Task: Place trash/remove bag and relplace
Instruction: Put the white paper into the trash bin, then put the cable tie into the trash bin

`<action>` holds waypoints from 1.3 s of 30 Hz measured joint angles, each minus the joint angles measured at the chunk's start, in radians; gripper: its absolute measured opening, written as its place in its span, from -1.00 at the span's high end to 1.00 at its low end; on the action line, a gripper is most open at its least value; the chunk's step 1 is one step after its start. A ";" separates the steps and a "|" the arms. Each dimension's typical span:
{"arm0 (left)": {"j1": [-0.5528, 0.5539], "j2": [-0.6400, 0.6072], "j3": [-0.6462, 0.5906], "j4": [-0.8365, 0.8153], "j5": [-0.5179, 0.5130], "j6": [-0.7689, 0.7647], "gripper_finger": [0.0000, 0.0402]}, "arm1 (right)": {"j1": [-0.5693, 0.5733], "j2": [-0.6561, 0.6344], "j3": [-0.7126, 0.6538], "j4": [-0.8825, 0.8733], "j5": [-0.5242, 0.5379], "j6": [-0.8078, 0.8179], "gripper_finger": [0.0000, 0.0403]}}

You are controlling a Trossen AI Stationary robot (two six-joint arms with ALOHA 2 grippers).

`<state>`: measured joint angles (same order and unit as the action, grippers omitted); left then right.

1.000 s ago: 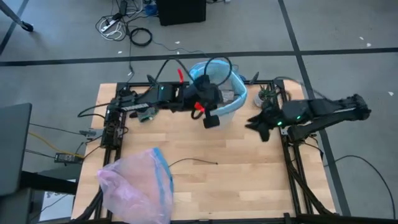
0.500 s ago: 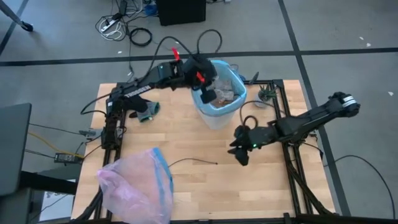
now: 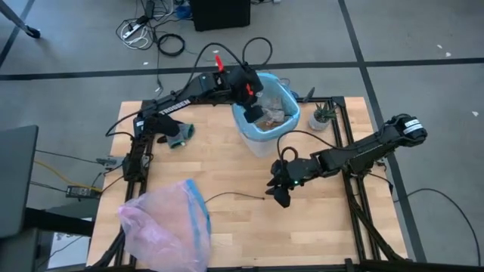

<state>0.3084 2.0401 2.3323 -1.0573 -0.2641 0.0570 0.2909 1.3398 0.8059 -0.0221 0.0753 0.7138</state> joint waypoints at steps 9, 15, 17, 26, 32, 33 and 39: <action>-0.002 0.014 -0.001 -0.008 0.034 -0.013 0.04 | -0.006 0.001 0.000 0.000 -0.011 -0.054 0.15; -0.016 -0.016 0.019 -0.042 0.042 -0.039 -0.20 | -0.012 0.001 0.000 -0.037 0.002 -0.186 0.15; -0.030 -0.046 0.024 -0.057 0.042 -0.028 -0.21 | -0.012 0.001 0.000 -0.056 0.023 -0.238 0.15; -0.110 -0.267 0.022 -0.184 0.053 0.092 -0.10 | -0.016 0.084 0.002 -0.033 0.042 -0.404 0.15; -0.188 -0.371 0.022 -0.326 0.068 0.048 -0.06 | 0.004 0.238 0.007 0.027 -0.013 -0.408 0.15; -0.200 -0.384 0.022 -0.346 0.068 0.027 -0.06 | 0.007 0.264 0.013 0.030 -0.013 -0.404 0.15; -0.264 -0.417 0.021 -0.412 0.049 -0.089 -0.06 | 0.035 0.369 0.031 0.097 -0.019 -0.371 0.15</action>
<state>0.0440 1.6231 2.3535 -1.4689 -0.2154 -0.0323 0.3263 1.7092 0.8368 0.0747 0.0562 0.3423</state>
